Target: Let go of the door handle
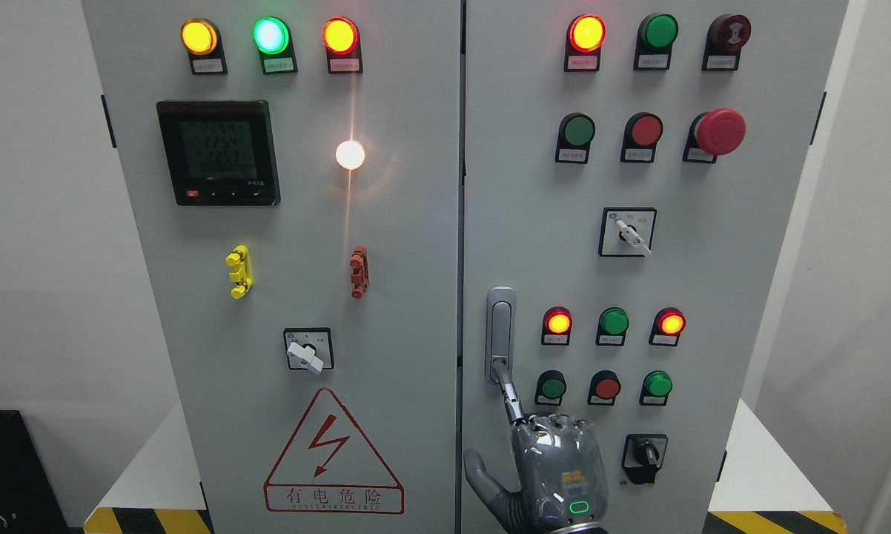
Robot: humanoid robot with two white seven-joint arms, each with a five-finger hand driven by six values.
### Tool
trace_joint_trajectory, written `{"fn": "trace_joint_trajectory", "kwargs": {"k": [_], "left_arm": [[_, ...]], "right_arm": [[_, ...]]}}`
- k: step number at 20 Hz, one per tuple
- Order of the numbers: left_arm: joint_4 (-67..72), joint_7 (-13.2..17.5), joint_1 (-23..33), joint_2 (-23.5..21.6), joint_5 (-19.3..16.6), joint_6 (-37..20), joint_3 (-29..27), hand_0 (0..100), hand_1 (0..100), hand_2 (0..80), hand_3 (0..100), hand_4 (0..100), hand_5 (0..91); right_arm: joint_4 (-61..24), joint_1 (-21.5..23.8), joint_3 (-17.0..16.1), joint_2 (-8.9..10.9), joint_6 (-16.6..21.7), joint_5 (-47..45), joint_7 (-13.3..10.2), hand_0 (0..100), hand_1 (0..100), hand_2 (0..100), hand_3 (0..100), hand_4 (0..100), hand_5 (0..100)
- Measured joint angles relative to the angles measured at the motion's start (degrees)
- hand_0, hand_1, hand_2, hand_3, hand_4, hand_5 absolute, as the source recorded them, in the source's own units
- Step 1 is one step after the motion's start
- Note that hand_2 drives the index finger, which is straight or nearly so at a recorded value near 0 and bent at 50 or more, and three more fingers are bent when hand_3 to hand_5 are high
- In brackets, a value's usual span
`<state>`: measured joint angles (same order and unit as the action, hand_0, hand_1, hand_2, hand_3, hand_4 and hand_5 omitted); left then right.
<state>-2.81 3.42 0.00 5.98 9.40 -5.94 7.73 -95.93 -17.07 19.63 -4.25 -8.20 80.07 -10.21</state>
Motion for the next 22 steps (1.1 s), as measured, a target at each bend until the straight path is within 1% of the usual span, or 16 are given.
{"fn": "trace_joint_trajectory", "kwargs": {"k": [7,22], "left_arm": [[0.0,0.0,0.0,0.0,0.0,0.0,0.0,12,56,0.0,0,0,0.0],[0.0,0.0,0.0,0.0,0.0,-0.01,0.0,12,56,0.0,0,0,0.0]], "right_arm": [[-0.45,0.1,0.04,0.02,-0.84,0.0,0.53,33,39,0,100,100,100],[-0.5,0.27,0.2,0.03,-1.19,0.0,0.57,33,39,0,100,100,100]]}}
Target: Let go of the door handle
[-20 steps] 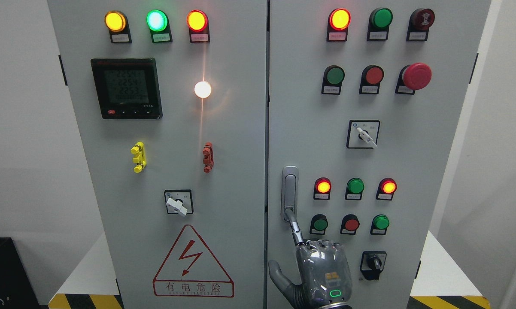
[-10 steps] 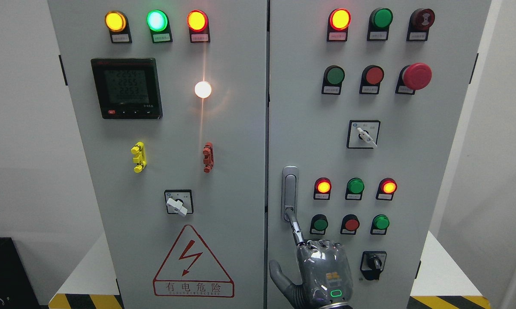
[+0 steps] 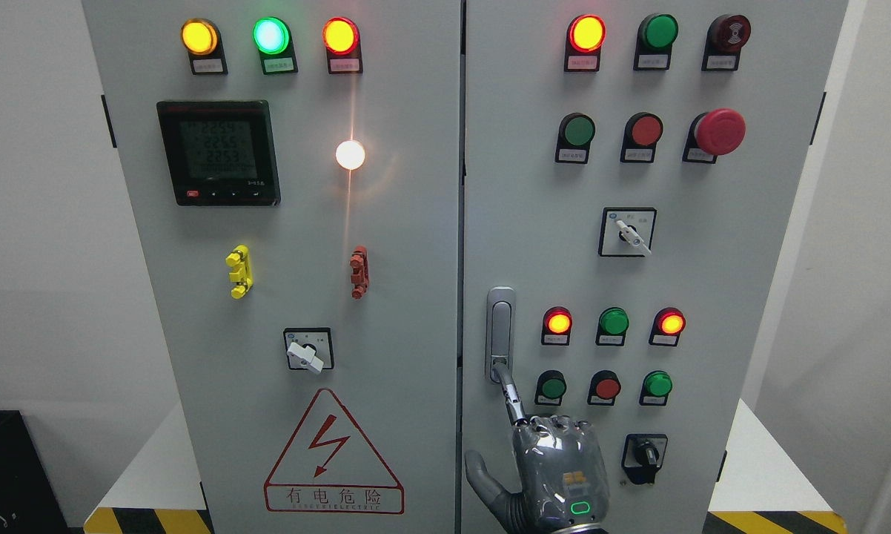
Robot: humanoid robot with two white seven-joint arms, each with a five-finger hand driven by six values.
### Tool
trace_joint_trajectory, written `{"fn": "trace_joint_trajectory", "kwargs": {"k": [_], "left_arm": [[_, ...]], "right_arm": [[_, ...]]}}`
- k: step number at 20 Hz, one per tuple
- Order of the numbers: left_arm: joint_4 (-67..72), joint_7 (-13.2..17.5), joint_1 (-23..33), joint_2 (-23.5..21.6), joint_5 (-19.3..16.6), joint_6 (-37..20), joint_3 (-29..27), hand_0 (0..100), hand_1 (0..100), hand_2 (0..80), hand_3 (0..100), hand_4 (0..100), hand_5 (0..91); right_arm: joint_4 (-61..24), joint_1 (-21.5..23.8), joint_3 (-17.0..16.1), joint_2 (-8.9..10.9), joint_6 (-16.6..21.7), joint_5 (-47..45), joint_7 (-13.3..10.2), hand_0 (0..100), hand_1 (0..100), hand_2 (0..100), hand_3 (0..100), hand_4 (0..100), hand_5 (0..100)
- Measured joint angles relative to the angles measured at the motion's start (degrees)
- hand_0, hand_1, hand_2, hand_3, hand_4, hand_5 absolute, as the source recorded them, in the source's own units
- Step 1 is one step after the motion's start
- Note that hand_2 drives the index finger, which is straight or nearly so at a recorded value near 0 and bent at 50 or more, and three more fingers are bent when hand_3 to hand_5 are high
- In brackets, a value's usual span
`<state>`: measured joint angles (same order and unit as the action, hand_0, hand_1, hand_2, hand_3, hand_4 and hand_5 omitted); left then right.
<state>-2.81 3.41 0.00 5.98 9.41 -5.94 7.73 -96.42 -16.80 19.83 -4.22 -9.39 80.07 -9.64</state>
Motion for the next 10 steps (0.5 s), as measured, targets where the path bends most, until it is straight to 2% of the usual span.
{"fn": "trace_joint_trajectory", "kwargs": {"k": [10], "left_arm": [[0.0,0.0,0.0,0.0,0.0,-0.05,0.0,12,56,0.0,0,0,0.0]], "right_arm": [[0.06,0.11,0.09,0.01,0.0,0.06,0.0,33,39,0,100,100,100]]}}
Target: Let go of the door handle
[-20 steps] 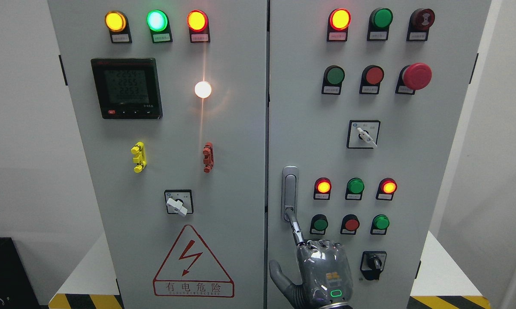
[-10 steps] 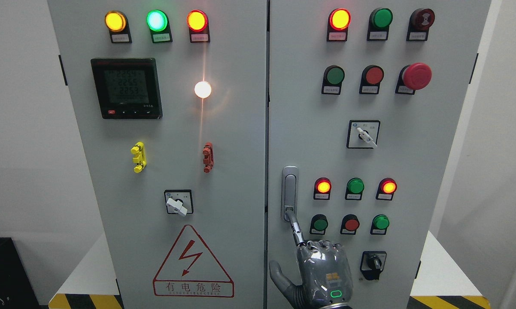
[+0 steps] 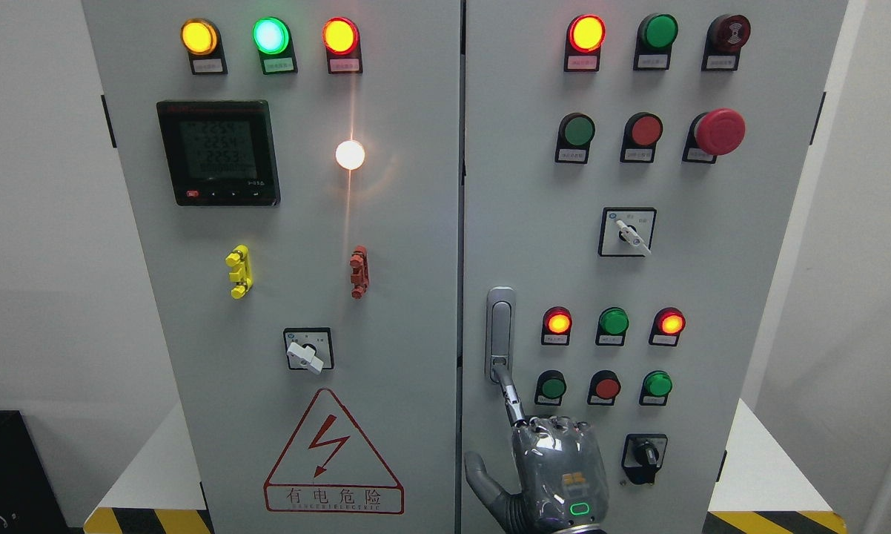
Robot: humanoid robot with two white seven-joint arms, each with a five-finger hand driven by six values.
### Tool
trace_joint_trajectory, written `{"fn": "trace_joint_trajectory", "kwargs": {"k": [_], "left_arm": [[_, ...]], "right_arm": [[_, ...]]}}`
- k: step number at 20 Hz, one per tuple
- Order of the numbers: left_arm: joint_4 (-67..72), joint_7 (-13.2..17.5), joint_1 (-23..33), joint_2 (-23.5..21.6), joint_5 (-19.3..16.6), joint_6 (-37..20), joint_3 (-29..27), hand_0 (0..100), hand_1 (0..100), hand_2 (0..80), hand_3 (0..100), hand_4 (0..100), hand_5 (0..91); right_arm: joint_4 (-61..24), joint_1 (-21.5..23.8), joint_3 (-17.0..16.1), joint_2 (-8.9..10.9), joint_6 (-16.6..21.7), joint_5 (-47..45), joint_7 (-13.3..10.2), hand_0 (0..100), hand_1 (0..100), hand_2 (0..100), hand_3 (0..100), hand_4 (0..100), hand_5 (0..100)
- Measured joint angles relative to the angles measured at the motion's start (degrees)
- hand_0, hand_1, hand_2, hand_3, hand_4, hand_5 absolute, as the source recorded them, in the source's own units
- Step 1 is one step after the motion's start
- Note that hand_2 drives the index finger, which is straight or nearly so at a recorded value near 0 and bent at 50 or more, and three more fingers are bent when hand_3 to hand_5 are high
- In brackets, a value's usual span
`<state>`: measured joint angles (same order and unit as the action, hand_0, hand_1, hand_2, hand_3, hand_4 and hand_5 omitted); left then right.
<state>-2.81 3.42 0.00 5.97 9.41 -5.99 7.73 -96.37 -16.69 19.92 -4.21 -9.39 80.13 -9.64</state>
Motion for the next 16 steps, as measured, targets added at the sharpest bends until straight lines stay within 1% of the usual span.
{"fn": "trace_joint_trajectory", "kwargs": {"k": [16], "left_arm": [[0.0,0.0,0.0,0.0,0.0,0.02,0.0,12,56,0.0,0,0,0.0]], "right_arm": [[0.97,0.25,0.06,0.04,0.11,0.03,0.0,33,39,0,100,100,100]]}}
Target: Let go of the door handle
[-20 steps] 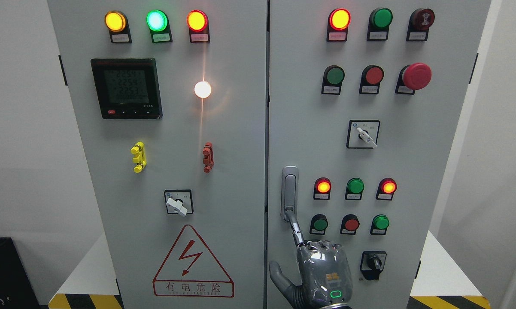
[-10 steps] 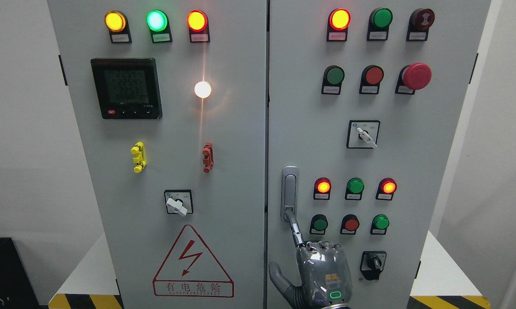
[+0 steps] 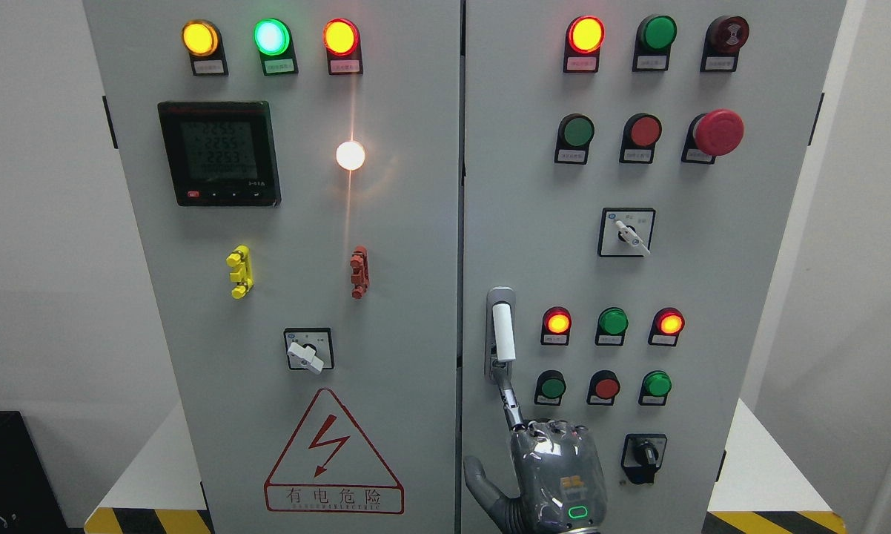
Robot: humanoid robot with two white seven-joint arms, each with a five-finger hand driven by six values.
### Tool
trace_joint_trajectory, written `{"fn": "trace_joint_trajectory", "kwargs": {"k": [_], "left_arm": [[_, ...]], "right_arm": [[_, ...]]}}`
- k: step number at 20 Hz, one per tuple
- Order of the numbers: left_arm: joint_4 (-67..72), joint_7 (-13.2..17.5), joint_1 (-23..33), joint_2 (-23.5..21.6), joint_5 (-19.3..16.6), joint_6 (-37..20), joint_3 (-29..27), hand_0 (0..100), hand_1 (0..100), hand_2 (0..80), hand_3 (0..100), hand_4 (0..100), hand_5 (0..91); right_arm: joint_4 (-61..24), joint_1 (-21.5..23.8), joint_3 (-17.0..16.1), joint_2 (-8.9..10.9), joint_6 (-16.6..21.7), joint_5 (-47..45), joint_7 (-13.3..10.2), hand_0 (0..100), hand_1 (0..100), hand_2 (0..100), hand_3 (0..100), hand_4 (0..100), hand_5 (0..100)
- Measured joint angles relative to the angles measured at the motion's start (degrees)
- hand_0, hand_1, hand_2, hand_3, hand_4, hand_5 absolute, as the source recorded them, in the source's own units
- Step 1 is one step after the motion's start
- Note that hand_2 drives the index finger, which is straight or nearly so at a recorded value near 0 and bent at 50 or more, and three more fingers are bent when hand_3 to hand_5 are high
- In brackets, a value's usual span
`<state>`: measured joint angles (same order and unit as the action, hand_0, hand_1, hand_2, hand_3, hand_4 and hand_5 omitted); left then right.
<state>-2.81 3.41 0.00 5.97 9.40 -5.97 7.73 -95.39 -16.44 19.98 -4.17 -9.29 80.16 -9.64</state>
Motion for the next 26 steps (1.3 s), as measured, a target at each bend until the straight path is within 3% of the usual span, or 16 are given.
{"fn": "trace_joint_trajectory", "kwargs": {"k": [26], "left_arm": [[0.0,0.0,0.0,0.0,0.0,0.35,0.0,12,56,0.0,0,0,0.0]], "right_arm": [[-0.24,0.28,-0.04,0.19,-0.11,0.0,0.16,34,38,1,100,100,100]]}}
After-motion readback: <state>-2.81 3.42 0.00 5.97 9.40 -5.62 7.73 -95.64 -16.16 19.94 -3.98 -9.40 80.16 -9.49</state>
